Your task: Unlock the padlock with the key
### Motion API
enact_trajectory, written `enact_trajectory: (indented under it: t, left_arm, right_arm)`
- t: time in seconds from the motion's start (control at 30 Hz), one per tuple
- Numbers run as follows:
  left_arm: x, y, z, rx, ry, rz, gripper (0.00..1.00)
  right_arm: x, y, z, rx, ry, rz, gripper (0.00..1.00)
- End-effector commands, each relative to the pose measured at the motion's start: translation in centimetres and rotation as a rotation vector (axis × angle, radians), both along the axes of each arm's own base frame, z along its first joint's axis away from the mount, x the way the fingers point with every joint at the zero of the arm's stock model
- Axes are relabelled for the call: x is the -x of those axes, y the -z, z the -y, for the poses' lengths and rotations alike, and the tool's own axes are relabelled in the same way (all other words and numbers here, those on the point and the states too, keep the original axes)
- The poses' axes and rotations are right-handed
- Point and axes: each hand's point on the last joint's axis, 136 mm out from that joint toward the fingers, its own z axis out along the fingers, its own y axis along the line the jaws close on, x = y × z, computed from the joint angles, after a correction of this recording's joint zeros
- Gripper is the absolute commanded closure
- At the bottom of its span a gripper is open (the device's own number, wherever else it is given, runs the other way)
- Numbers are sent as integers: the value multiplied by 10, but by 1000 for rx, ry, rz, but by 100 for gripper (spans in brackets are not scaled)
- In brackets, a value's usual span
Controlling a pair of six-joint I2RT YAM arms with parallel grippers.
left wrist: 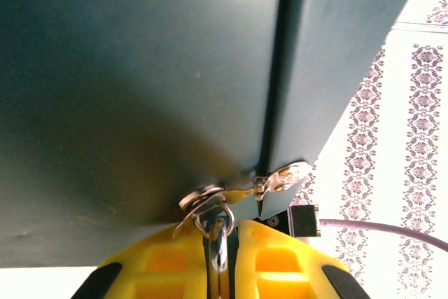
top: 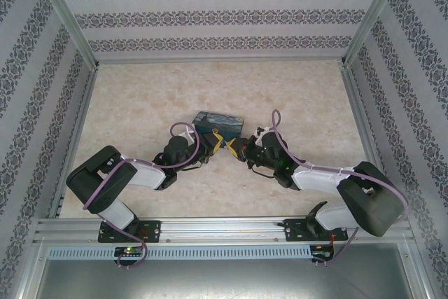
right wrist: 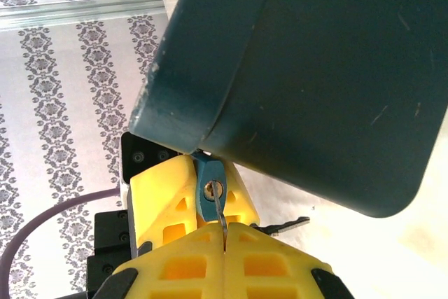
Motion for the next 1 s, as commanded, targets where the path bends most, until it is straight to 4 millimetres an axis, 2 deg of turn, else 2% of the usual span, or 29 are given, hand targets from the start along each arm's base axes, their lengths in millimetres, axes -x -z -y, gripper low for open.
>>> enact_trajectory:
  t: [0.0,0.77,0.97]
  left_arm:
    - [15,-37,16,95,91,94,100]
    - [17,-41,17,94,97,103,100]
    - [17,-41,19,92,104,104,100]
  right_arm:
    - [-9,-17,0,-58,20,53,100]
    - [-23,-8,2,-66,34,35,100]
    - [-25,-12,1,-90,27,30,100]
